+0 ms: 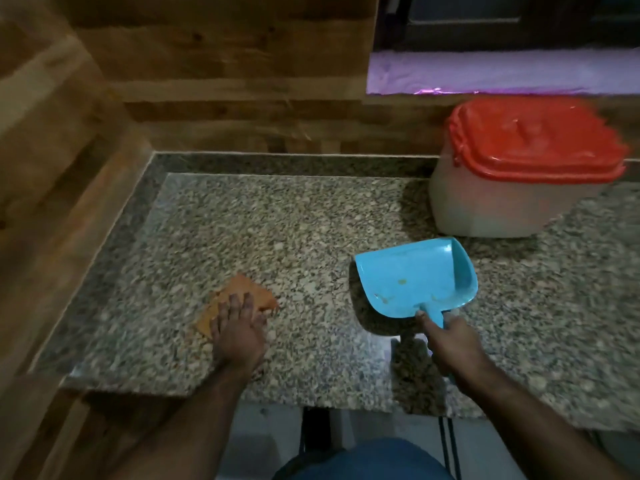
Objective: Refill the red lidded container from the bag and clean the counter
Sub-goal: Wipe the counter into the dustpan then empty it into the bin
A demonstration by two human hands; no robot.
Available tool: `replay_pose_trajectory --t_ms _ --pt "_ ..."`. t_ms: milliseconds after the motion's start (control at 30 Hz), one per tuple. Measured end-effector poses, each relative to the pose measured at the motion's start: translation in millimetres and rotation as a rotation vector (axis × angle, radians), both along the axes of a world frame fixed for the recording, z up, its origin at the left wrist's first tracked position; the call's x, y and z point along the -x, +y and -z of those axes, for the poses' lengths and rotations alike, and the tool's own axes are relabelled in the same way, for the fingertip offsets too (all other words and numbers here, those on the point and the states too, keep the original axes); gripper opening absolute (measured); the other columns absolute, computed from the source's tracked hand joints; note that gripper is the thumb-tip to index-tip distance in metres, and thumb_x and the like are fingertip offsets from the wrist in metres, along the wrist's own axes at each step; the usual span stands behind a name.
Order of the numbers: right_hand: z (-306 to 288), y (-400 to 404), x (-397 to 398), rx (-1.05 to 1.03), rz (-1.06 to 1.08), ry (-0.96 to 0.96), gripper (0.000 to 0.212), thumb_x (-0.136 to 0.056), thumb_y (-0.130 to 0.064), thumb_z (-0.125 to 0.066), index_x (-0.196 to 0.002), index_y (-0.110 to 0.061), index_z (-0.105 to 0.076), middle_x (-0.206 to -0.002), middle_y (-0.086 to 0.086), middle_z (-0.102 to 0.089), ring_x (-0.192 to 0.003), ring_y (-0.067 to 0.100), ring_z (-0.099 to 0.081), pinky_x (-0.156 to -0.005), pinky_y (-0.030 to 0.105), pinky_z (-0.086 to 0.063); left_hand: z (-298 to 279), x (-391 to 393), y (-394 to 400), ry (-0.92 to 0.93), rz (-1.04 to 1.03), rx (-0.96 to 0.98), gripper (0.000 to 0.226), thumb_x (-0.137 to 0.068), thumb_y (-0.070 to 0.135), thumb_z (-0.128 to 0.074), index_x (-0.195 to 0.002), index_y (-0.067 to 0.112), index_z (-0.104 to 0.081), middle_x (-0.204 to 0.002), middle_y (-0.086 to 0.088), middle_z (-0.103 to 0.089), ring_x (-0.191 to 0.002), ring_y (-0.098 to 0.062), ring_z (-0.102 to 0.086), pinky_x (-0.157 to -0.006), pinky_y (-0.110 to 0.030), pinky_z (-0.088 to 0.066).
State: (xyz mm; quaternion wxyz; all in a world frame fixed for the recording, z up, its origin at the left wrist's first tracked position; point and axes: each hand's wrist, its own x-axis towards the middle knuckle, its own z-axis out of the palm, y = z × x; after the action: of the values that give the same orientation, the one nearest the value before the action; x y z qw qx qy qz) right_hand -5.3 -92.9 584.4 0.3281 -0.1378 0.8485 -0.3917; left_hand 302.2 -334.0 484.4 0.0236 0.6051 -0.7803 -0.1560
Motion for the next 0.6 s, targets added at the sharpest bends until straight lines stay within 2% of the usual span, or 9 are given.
replay_pose_trajectory --t_ms 67,100,200,267,367,467,533,600 --pt "-4.7 -1.2 7.4 -0.008 0.06 0.009 0.041 -0.096 -0.053 -0.069 -0.087 -0.013 -0.069 -0.067 0.01 -0.067 -0.059 0.03 -0.062 -0.059 0.04 -0.048 -3.9 29.6 -31.0 0.183 -0.002 0.019 0.052 -0.111 0.034 -0.047 -0.162 0.021 -0.044 -0.169 -0.013 -0.04 -0.156 -0.036 -0.036 -0.126 -0.052 -0.032" --pt "-5.8 0.7 11.0 -0.018 0.08 0.011 0.039 -0.098 -0.05 -0.068 -0.086 -0.012 -0.069 -0.063 0.008 -0.065 -0.055 0.027 -0.059 -0.058 0.039 -0.045 -12.4 50.7 -45.0 0.296 -0.03 -0.003 0.051 -0.111 0.029 -0.049 -0.161 0.019 -0.046 -0.165 -0.015 -0.046 -0.15 -0.037 -0.044 -0.121 -0.05 -0.039" --pt "-5.5 13.7 12.6 -0.047 0.158 0.008 0.044 -0.098 -0.048 -0.068 -0.077 -0.009 -0.069 -0.054 0.002 -0.059 -0.047 0.021 -0.054 -0.056 0.036 -0.041 -40.3 122.9 -82.5 0.525 -0.051 -0.066 0.046 -0.113 0.031 -0.046 -0.152 0.009 -0.053 -0.141 -0.02 -0.063 -0.128 -0.04 -0.061 -0.103 -0.044 -0.049" --pt "-6.2 23.0 9.7 -0.078 0.223 0.026 0.045 -0.098 -0.046 -0.069 -0.072 -0.009 -0.067 -0.053 0.004 -0.059 -0.048 0.024 -0.056 -0.057 0.035 -0.042 -48.0 173.3 -107.4 0.564 -0.01 -0.119 0.048 -0.113 0.035 -0.045 -0.149 0.005 -0.055 -0.15 -0.019 -0.059 -0.137 -0.038 -0.056 -0.112 -0.043 -0.046" --pt "-6.1 34.2 8.0 -0.1 0.274 0.024 0.041 -0.098 -0.041 -0.07 -0.068 -0.014 -0.066 -0.054 0.0 -0.059 -0.052 0.022 -0.055 -0.061 0.035 -0.043 -30.1 236.5 -132.9 0.453 0.245 -0.175 0.057 -0.112 0.043 -0.041 -0.159 0.012 -0.048 -0.165 -0.013 -0.046 -0.148 -0.035 -0.047 -0.121 -0.046 -0.04" --pt "-4.9 50.5 7.0 -0.115 0.349 -0.004 0.037 -0.096 -0.042 -0.073 -0.07 -0.017 -0.067 -0.052 -0.004 -0.058 -0.053 0.02 -0.055 -0.061 0.034 -0.044 -9.6 284.7 -119.4 0.134 0.51 -0.225 0.058 -0.114 0.047 -0.03 -0.168 0.025 -0.031 -0.178 -0.009 -0.018 -0.164 -0.035 -0.014 -0.133 -0.048 -0.013" --pt "-5.7 66.7 2.7 -0.12 0.34 -0.017 0.036 -0.096 -0.042 -0.072 -0.068 -0.02 -0.065 -0.052 -0.007 -0.057 -0.05 0.015 -0.052 -0.056 0.026 -0.039 -9.4 304.2 -93.2 -0.04 0.65 -0.181 0.058 -0.113 0.05 -0.024 -0.169 0.034 -0.022 -0.18 -0.007 -0.003 -0.165 -0.035 -0.002 -0.132 -0.05 -0.004" --pt "-7.0 84.1 -2.5 -0.14 0.325 -0.018 0.038 -0.098 -0.042 -0.07 -0.067 -0.022 -0.062 -0.054 -0.007 -0.056 -0.049 0.012 -0.048 -0.052 0.024 -0.035 -9.7 313.8 -64.8 -0.101 0.772 -0.112 0.059 -0.112 0.05 -0.023 -0.169 0.036 -0.016 -0.18 -0.009 -0.001 -0.165 -0.037 -0.001 -0.131 -0.053 -0.004"
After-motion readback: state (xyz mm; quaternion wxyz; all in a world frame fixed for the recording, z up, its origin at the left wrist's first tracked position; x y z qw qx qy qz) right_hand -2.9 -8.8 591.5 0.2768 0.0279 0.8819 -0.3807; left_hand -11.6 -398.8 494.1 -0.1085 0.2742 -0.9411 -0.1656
